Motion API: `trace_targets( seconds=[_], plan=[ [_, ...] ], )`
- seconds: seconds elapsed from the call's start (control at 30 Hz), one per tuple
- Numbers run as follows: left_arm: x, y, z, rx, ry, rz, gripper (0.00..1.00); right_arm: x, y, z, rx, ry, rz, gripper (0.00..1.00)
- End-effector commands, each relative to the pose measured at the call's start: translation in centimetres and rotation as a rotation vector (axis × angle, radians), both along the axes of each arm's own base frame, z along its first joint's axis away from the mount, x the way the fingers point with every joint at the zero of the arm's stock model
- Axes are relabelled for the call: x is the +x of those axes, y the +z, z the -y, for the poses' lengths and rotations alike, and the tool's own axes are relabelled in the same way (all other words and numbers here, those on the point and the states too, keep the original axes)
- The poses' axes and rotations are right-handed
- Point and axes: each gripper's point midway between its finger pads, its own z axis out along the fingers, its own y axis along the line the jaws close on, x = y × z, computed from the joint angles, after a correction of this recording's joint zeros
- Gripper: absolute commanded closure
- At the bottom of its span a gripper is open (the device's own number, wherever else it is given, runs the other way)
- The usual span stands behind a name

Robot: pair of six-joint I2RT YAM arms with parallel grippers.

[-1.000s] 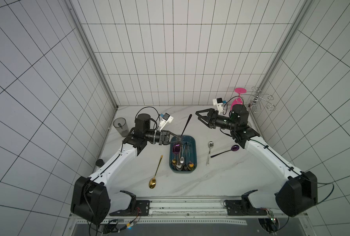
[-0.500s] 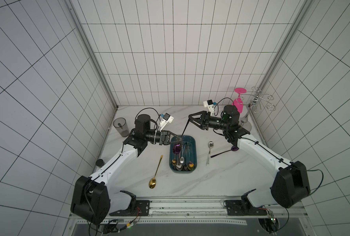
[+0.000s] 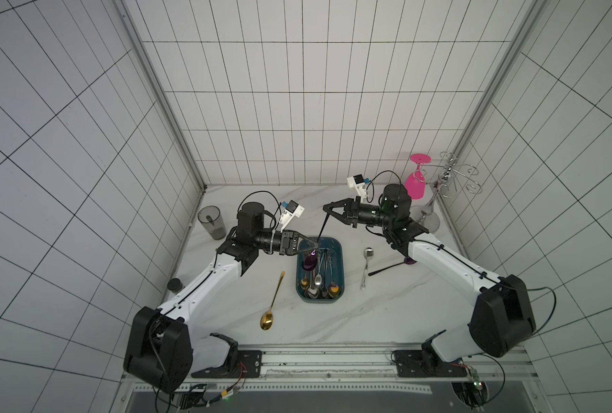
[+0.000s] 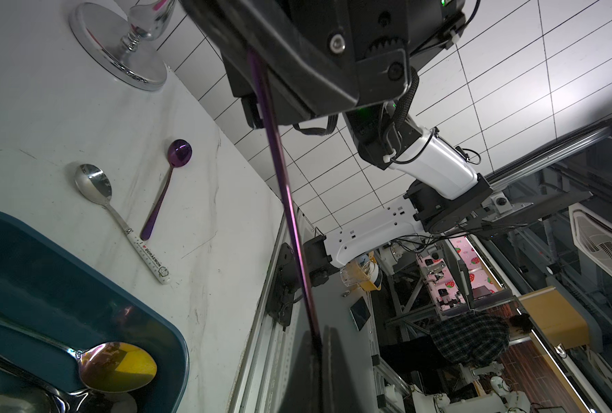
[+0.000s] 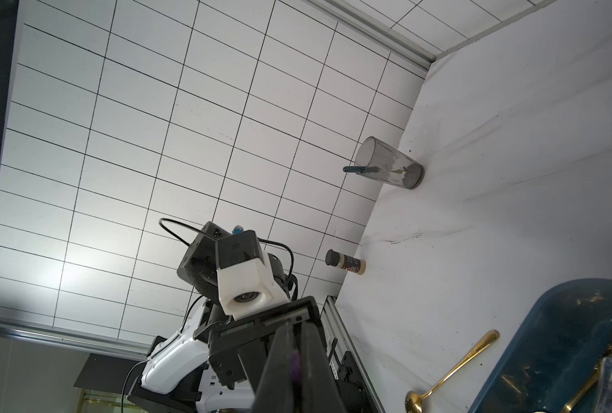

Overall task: Put the spoon into the storage box
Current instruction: Pick up the spoon from the center of the board, then place the spoon in the storage box.

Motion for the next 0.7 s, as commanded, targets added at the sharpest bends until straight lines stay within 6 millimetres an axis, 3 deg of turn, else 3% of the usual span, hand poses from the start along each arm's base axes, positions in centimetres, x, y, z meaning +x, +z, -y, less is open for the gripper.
trace_targets(
  seconds=[0.0, 0.07, 0.2, 0.5, 0.67],
  plan=[
    [0.6, 0.5, -0.5, -0.009, 0.039, 0.048, 0.69, -0.2, 1.2, -0.1, -0.008, 0.014, 0.048, 1.0],
    [1.5, 0.1, -1.1, 0.004, 0.093, 0.044, 0.48, 0.0, 0.6, 0.2, -0.039, 0.004, 0.057, 1.0],
    [3.0, -0.2, -3.1, 0.017, 0.191, 0.055, 0.32, 0.2, -1.2, 0.8, -0.099, 0.007, 0.065, 1.0],
    [7.1, -0.7, -9.3, 0.107, 0.473, 0.12, 0.16, 0.8, -8.5, 1.1, -0.309, 0.074, 0.073, 1.0],
    [8.0, -1.5, -11.1, 0.193, 0.551, 0.163, 0.11, 1.6, -12.2, 0.7, -0.376, 0.1, 0.068, 1.0]
  ],
)
